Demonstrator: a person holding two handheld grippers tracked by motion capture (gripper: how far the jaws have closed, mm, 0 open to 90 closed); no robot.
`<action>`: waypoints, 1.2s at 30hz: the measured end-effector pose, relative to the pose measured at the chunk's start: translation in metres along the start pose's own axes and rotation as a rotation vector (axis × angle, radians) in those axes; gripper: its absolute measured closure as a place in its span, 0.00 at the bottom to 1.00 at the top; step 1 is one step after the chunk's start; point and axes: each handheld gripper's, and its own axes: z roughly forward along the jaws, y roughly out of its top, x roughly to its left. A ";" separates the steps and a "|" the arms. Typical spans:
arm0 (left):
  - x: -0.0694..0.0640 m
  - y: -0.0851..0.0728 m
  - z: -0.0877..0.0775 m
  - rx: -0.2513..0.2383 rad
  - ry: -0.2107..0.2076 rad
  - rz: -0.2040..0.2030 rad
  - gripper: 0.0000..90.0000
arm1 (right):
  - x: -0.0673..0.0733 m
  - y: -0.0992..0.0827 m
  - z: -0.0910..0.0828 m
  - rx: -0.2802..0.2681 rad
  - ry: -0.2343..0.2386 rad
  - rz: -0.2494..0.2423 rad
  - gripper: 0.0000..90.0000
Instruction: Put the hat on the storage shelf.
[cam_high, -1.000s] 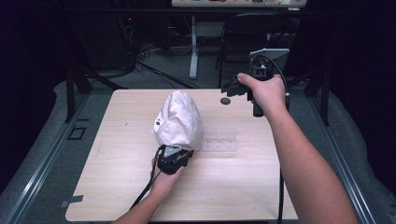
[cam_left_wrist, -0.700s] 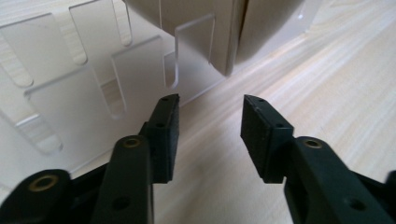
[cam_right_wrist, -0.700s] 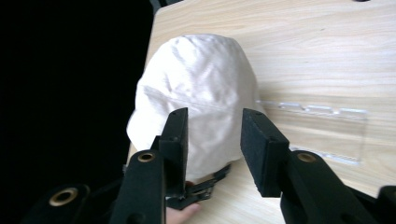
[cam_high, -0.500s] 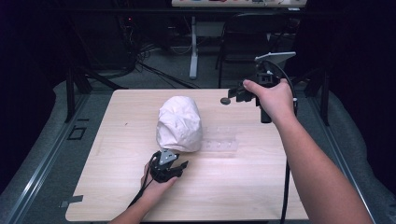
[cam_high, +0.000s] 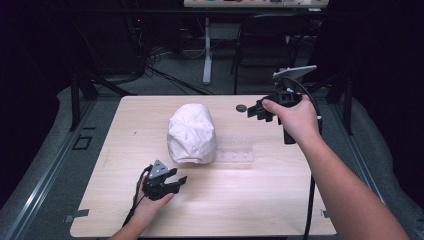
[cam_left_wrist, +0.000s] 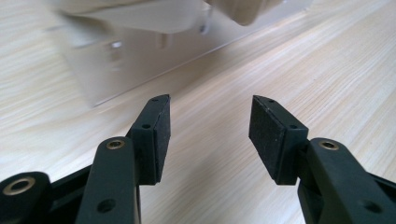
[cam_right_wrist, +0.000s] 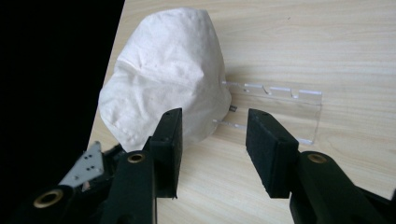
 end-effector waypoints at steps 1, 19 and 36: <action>0.003 -0.002 -0.004 -0.002 0.008 -0.001 0.55 | -0.001 -0.003 0.001 0.002 -0.003 -0.005 0.62; 0.048 -0.020 -0.036 -0.064 0.087 -0.156 0.52 | -0.023 -0.051 0.018 -0.013 0.004 -0.079 0.59; 0.053 -0.024 -0.028 -0.036 0.096 -0.164 0.51 | -0.070 -0.112 0.069 -0.019 -0.027 -0.117 0.58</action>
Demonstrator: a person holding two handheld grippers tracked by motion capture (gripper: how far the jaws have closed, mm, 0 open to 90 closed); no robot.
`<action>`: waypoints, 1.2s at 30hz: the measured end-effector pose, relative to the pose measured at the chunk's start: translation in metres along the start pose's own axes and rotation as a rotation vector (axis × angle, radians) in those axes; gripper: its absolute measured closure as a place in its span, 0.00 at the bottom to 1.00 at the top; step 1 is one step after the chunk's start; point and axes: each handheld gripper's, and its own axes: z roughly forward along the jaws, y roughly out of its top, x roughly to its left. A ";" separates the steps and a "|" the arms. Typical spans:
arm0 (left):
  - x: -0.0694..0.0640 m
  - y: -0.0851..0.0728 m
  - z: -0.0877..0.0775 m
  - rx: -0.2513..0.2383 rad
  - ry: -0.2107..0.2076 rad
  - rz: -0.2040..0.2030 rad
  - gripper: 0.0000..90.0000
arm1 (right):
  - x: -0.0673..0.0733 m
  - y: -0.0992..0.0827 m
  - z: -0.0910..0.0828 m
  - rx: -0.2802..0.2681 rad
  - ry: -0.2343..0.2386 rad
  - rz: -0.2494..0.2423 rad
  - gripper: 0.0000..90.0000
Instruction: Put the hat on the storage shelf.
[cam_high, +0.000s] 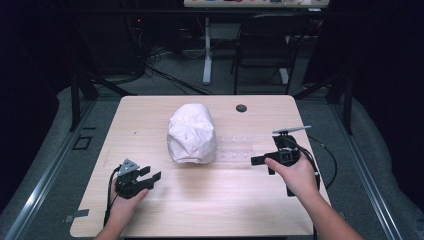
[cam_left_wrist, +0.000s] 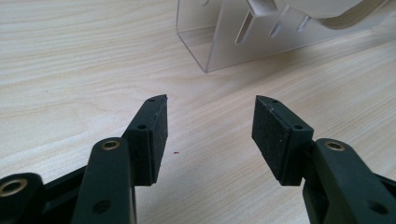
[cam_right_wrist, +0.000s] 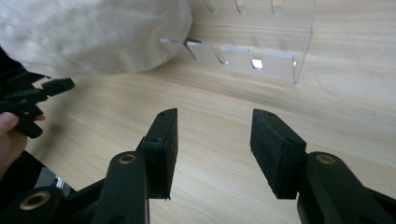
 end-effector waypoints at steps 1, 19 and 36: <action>0.000 0.000 0.000 0.001 0.000 0.001 0.51 | -0.002 -0.003 0.003 0.008 -0.007 -0.008 0.57; -0.003 -0.001 0.006 0.008 0.006 0.005 0.52 | -0.033 -0.077 0.048 -0.071 -0.082 -0.042 0.55; -0.006 -0.001 0.007 0.005 -0.013 0.010 0.52 | -0.046 -0.120 0.057 -0.294 -0.270 -0.240 0.49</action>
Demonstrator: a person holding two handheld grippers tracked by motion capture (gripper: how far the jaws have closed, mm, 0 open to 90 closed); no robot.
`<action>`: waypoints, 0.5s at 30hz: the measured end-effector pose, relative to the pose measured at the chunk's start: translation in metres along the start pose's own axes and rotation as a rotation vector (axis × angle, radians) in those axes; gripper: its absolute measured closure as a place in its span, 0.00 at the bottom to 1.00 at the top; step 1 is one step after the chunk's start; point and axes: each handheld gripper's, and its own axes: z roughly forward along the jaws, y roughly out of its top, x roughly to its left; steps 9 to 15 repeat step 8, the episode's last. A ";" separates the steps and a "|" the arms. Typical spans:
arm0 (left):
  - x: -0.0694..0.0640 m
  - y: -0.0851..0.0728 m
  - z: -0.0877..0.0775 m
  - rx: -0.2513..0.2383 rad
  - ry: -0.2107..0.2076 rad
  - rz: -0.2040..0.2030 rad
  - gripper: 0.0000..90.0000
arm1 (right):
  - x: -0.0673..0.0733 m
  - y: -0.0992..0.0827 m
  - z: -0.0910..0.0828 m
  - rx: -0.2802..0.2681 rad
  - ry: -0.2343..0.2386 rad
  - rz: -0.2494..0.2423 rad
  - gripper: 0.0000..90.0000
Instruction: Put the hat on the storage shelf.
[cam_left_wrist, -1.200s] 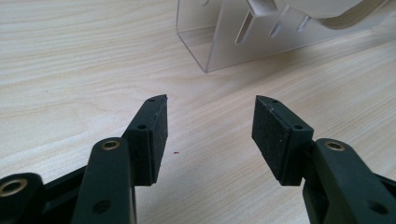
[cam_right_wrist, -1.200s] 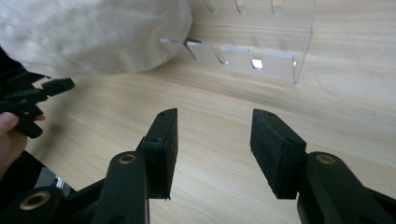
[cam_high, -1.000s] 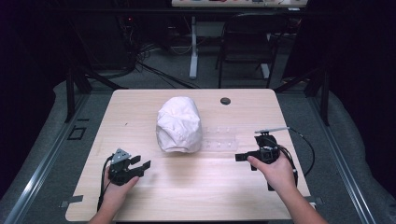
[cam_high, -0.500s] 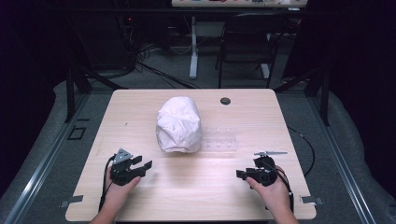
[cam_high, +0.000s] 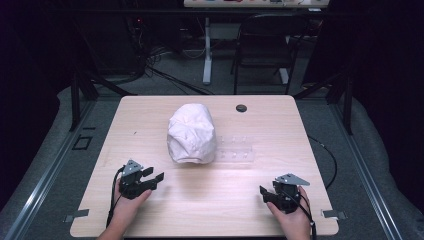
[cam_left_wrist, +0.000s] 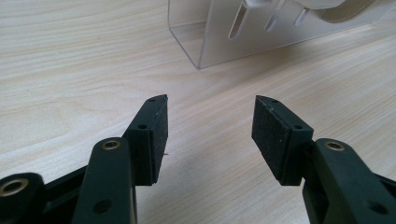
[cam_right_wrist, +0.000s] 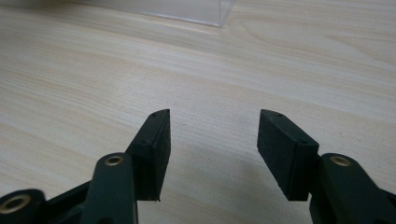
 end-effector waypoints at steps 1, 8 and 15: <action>0.000 0.000 0.000 0.003 -0.001 0.001 0.52 | 0.000 0.000 -0.001 -0.009 0.008 0.004 0.49; -0.004 0.000 0.002 -0.002 -0.023 0.016 0.52 | -0.010 -0.006 -0.003 -0.036 0.000 0.035 0.48; -0.004 0.000 0.002 -0.002 -0.023 0.016 0.52 | -0.010 -0.006 -0.003 -0.036 0.000 0.035 0.48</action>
